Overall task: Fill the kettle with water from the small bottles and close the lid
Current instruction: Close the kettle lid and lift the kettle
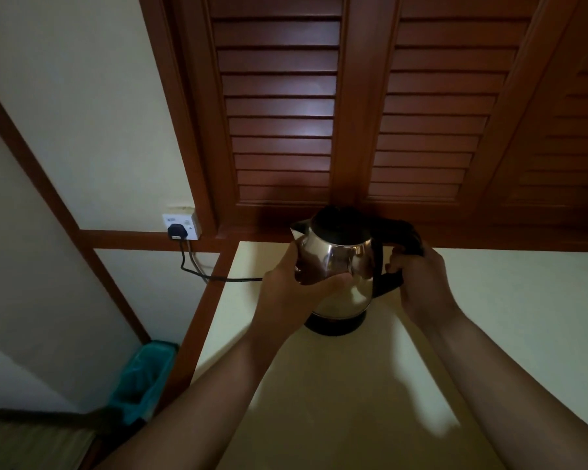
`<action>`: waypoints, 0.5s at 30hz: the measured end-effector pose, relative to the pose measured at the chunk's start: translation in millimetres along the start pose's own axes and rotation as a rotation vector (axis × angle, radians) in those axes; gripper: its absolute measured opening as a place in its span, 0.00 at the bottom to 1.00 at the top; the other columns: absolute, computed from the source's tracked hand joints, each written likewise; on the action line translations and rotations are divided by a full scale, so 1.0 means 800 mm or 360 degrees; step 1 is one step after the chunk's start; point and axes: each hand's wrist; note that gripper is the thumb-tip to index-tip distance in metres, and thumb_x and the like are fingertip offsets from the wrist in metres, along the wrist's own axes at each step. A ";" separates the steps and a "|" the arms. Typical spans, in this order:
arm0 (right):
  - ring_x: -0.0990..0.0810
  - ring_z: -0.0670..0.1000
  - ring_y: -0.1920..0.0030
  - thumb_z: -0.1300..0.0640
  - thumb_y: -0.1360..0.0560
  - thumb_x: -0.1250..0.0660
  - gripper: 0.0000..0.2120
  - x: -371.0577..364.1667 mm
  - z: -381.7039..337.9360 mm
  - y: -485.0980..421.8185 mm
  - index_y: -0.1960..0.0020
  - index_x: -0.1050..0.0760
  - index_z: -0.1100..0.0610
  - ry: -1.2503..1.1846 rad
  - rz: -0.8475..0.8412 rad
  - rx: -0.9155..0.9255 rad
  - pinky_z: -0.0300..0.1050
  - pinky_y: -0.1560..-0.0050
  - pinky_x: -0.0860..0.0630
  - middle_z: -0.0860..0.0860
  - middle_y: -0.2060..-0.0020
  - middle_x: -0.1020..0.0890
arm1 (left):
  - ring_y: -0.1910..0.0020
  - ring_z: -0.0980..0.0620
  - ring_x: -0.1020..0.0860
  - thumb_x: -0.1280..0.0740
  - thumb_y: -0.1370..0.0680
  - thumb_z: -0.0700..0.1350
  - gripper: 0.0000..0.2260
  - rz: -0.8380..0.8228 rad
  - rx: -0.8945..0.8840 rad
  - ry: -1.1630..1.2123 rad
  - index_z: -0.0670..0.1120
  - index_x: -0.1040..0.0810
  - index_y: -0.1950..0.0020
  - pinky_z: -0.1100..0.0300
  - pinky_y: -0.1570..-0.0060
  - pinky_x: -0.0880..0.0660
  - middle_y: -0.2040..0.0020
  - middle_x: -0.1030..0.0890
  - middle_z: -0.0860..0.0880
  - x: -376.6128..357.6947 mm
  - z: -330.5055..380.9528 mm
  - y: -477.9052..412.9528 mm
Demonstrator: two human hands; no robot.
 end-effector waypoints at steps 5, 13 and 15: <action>0.28 0.51 0.64 0.74 0.36 0.40 0.12 -0.003 -0.002 -0.003 0.55 0.26 0.63 0.0046 -0.0025 0.0031 0.47 0.64 0.33 0.54 0.65 0.28 | 0.55 0.63 0.18 0.19 0.31 0.58 0.19 0.0053 -0.0006 0.0048 0.52 0.20 0.48 0.69 0.54 0.22 0.54 0.15 0.53 -0.003 0.001 0.002; 0.23 0.50 0.59 0.74 0.32 0.38 0.22 -0.005 -0.004 -0.005 0.43 0.21 0.59 0.0112 -0.0021 -0.0039 0.42 0.64 0.27 0.49 0.63 0.22 | 0.57 0.53 0.16 0.18 0.30 0.56 0.18 0.0105 -0.0037 0.0108 0.47 0.22 0.54 0.66 0.58 0.22 0.57 0.16 0.49 -0.006 -0.004 0.004; 0.23 0.53 0.55 0.74 0.32 0.38 0.22 -0.004 -0.003 -0.006 0.43 0.21 0.59 0.0111 -0.0002 -0.0052 0.47 0.59 0.27 0.52 0.60 0.22 | 0.59 0.54 0.17 0.18 0.30 0.56 0.18 0.0110 -0.0036 0.0109 0.48 0.22 0.54 0.67 0.60 0.23 0.58 0.16 0.49 -0.007 -0.002 0.007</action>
Point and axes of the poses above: each hand's wrist, its own y-axis away from the middle knuckle, its own x-axis out of the back of the hand, z = x × y
